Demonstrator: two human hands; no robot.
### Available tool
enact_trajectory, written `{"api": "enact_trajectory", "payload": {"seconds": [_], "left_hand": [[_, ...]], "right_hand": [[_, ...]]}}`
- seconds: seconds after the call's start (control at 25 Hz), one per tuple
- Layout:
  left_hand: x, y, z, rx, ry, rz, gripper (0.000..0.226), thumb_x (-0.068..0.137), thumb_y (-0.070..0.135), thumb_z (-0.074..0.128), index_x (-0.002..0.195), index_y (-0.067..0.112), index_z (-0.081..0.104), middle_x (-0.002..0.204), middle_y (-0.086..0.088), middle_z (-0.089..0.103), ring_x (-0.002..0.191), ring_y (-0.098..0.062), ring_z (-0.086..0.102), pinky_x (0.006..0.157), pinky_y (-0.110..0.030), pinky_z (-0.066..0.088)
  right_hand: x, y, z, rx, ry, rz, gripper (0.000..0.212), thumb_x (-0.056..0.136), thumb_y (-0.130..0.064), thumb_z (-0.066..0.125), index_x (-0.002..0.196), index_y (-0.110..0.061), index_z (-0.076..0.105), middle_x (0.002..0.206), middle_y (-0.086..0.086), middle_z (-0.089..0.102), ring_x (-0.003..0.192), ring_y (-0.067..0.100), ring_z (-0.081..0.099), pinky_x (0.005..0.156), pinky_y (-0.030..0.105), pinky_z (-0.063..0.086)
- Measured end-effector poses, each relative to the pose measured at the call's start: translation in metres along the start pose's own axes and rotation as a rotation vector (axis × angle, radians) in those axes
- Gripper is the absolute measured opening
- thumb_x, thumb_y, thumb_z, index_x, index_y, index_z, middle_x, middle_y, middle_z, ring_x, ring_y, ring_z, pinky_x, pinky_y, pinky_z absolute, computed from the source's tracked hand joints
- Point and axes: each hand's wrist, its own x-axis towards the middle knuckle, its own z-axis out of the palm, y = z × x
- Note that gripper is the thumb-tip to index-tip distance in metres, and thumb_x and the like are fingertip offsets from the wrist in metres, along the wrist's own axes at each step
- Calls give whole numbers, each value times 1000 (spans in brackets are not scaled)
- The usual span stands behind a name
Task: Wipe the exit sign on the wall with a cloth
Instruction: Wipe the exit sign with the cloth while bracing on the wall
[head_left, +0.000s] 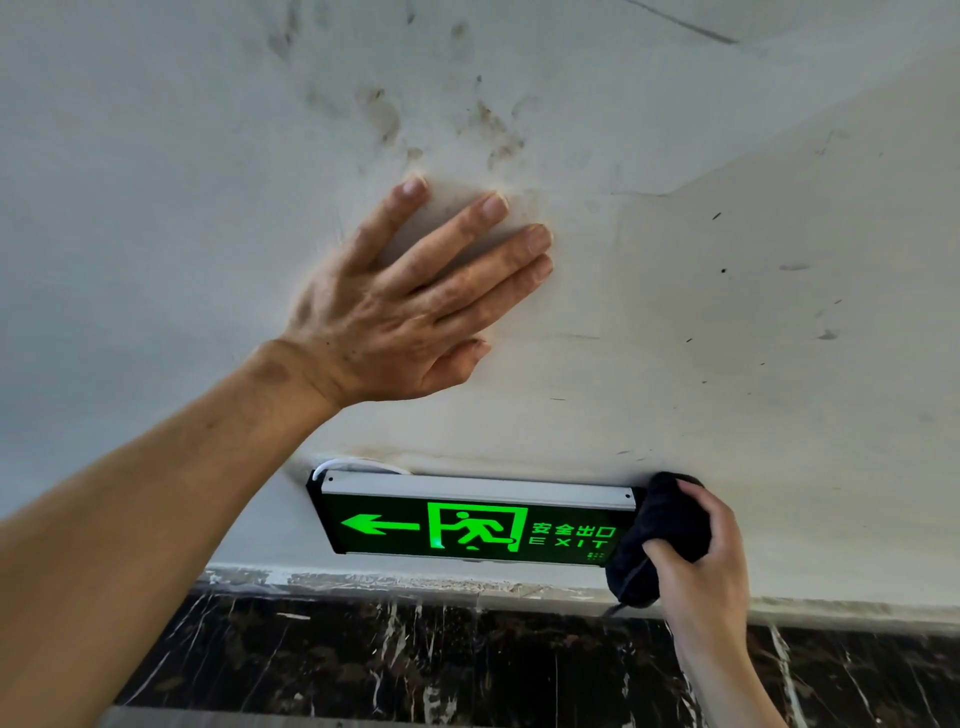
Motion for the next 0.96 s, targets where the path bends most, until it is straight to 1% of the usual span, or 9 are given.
{"api": "enact_trajectory", "payload": {"seconds": [0.2,0.32,0.44,0.52,0.64,0.76,0.8,0.88,0.96], "left_hand": [[-1,1,1,8,-4,-3,68,97,42,47,158,13,41,160,-4,38,149,-31,28,125,-56,11],[-1,1,1,4,-2,-10,69,97,43,48,159,13,39,161,-4,38,150,-31,28,126,-56,9],[-1,1,1,4,-7,-6,68,97,43,47,158,13,40,161,-3,37,150,-31,27,126,-56,9],[-1,0,1,6,-6,-9,67,98,42,46,158,13,40,161,-4,38,150,-30,28,125,-56,10],[0,1,1,9,-2,-9,67,98,42,46,158,13,41,161,-4,38,150,-31,28,125,-56,11],[0,1,2,6,8,-5,68,97,42,48,158,12,41,160,-4,39,149,-31,30,124,-57,13],[-1,1,2,8,9,-7,69,96,42,49,158,12,41,160,-4,39,149,-32,31,124,-57,13],[-1,1,2,18,12,-9,69,96,42,50,158,12,40,160,-4,39,148,-32,32,124,-57,13],[1,2,3,17,15,-1,69,96,42,49,158,13,39,160,-4,39,148,-32,32,124,-57,14]], "right_hand": [[4,4,1,-30,-18,-15,72,72,5,61,99,-62,55,111,-21,56,101,4,55,84,32,47],[7,7,0,13,-17,-9,73,72,9,58,97,-59,57,112,-16,58,102,3,55,81,31,47],[9,12,1,65,-19,25,70,72,11,55,98,-54,60,113,-12,61,103,7,57,82,33,48],[10,15,2,131,-24,59,69,73,13,53,99,-50,63,110,-9,64,101,9,59,79,31,48],[11,19,2,197,-23,97,69,73,16,50,96,-47,66,103,-11,68,95,6,62,74,24,46],[9,31,4,185,-47,183,66,74,17,49,94,-43,66,102,-6,68,94,8,61,72,25,45],[6,37,5,151,-67,209,65,74,17,49,93,-44,65,102,-6,66,96,10,60,72,26,45],[-1,47,7,74,-104,227,67,76,14,50,92,-49,62,104,-12,64,98,7,57,71,26,44],[-3,54,9,24,-121,230,69,76,11,52,89,-56,59,103,-18,61,96,4,56,69,24,43]]}}
